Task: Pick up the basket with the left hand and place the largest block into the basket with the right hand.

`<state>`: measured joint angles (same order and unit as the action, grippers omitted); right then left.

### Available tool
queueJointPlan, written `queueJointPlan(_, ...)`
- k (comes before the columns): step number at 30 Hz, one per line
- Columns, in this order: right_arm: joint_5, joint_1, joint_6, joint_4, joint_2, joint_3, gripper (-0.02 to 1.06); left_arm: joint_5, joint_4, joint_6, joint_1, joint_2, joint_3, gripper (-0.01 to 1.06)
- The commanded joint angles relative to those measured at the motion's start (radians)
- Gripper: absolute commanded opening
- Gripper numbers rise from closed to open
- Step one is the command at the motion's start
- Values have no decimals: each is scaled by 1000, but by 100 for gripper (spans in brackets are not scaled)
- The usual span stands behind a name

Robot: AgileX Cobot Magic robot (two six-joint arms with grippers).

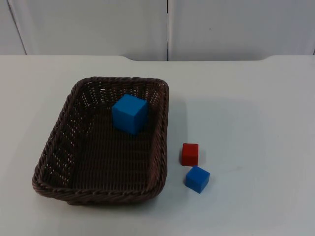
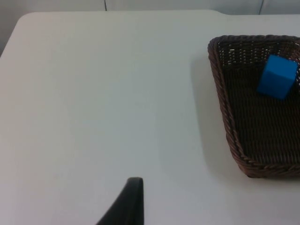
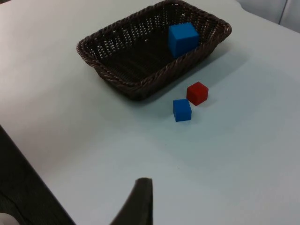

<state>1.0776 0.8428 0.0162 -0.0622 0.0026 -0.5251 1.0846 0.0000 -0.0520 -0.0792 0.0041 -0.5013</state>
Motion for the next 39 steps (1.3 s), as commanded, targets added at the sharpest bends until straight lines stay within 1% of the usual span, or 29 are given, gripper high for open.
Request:
queueJointPlan(1,2,4,2,-6,-3,10,89,-12,9,-5,-2,-4,3,105)
queueJointPlan(4,2,4,2,-6,-3,10,105,-12,9,-5,-2,-4,3,105)
queueJointPlan(39,0,4,2,-6,-3,10,105,-12,0,-5,-2,-4,3,105)
